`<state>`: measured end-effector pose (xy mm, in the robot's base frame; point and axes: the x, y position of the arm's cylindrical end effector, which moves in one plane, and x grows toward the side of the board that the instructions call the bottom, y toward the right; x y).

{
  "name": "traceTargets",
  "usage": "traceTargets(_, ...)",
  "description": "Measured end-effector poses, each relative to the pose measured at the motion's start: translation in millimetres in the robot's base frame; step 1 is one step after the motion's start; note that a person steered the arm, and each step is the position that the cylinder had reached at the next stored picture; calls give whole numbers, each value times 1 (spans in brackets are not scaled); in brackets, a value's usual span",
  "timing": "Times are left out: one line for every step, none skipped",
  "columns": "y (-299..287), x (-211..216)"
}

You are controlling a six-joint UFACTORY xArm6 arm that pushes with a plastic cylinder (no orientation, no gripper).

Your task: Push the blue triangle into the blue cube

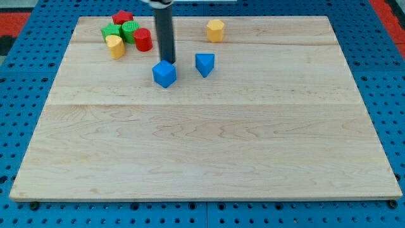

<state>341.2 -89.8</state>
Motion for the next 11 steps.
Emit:
traceTargets(-25, 26)
traceTargets(-25, 61)
traceTargets(13, 65)
traceTargets(42, 75)
traceTargets(9, 44)
traceTargets(18, -16)
traceTargets(66, -46)
traceTargets(106, -6)
traceTargets(102, 25)
traceTargets(88, 40)
traceTargets(82, 17)
